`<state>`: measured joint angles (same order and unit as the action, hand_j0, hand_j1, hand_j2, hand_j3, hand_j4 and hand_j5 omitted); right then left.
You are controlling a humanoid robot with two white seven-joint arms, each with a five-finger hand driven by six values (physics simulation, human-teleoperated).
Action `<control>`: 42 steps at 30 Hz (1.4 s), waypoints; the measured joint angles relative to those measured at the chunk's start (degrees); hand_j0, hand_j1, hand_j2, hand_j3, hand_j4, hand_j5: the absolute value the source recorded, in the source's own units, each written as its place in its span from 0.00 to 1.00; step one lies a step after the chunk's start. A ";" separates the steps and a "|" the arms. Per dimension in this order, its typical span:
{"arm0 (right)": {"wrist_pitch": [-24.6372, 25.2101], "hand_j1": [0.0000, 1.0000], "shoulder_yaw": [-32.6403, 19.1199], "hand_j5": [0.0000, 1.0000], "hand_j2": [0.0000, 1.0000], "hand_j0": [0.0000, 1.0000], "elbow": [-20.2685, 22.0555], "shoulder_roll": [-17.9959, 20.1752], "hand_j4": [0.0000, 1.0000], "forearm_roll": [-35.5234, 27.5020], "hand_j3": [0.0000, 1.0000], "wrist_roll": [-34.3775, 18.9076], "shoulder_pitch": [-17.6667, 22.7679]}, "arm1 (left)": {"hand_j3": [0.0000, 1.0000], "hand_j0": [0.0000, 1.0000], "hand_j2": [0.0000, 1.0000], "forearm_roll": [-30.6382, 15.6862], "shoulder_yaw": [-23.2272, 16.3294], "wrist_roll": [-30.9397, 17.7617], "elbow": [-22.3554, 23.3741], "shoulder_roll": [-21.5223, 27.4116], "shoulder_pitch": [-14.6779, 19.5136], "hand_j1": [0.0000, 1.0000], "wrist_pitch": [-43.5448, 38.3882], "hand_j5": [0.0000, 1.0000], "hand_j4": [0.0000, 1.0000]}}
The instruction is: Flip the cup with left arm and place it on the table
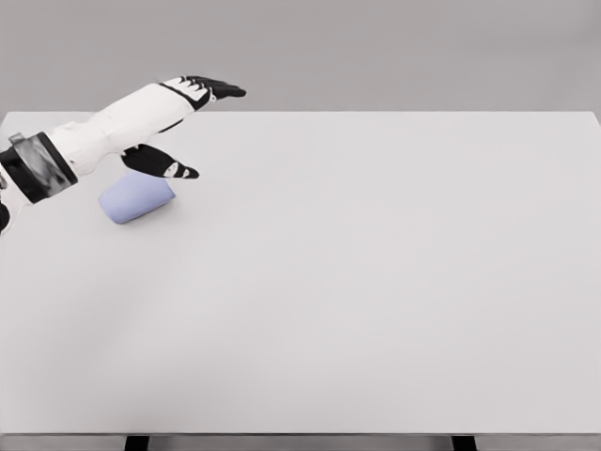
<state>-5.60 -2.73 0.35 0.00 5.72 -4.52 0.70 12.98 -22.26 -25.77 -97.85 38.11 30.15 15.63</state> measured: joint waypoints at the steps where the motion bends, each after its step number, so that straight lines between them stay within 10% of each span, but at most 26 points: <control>1: 0.01 1.00 -0.04 1.00 1.00 1.00 0.05 0.00 1.00 -0.02 1.00 0.01 0.00 | 1.00 1.00 1.00 0.01 -0.03 -0.04 -0.16 -0.05 -0.09 1.00 0.12 1.00 1.00; 12: 0.24 1.00 -0.06 1.00 1.00 1.00 -0.26 0.00 1.00 -0.09 1.00 0.05 0.26 | 1.00 1.00 1.00 -0.55 1.50 -8.27 0.13 0.86 -0.09 1.00 -0.99 1.00 1.00; 14: 0.24 1.00 -0.07 1.00 1.00 1.00 -0.26 0.00 1.00 -0.09 1.00 0.05 0.26 | 1.00 1.00 1.00 -1.57 0.66 -2.06 -0.31 5.17 0.26 1.00 -8.96 1.00 1.00; 19: 0.24 1.00 -0.08 1.00 1.00 1.00 -0.27 0.00 1.00 -0.09 1.00 0.05 0.26 | 1.00 1.00 1.00 -17.05 -10.28 20.22 -2.54 21.27 2.64 1.00 -19.49 1.00 1.00; 24: 0.24 1.00 -0.08 1.00 1.00 1.00 -0.27 0.00 1.00 -0.09 1.00 0.05 0.26 | 1.00 1.00 1.00 -39.34 -13.41 4.61 -3.00 29.84 3.95 1.00 -20.22 1.00 1.00; 28: 0.24 1.00 -0.08 1.00 1.00 1.00 -0.27 0.00 1.00 -0.09 1.00 0.05 0.26 | 1.00 1.00 1.00 -45.73 -13.93 4.78 -2.71 23.52 8.61 1.00 -32.62 1.00 1.00; 33: 0.24 1.00 -0.08 1.00 1.00 1.00 -0.27 0.00 1.00 -0.09 1.00 0.05 0.27 | 1.00 1.00 1.00 -41.36 -17.16 16.61 -2.65 16.11 10.53 1.00 -46.93 1.00 1.00; 42: 0.24 1.00 -0.08 1.00 1.00 1.00 -0.27 0.00 1.00 -0.09 1.00 0.05 0.26 | 1.00 1.00 1.00 -32.76 -22.54 21.17 -2.94 10.38 11.60 1.00 -50.47 1.00 1.00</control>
<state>-5.36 -2.81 0.09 0.00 5.63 -4.47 0.97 -19.78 -44.80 -4.60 -100.79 48.50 41.75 -34.85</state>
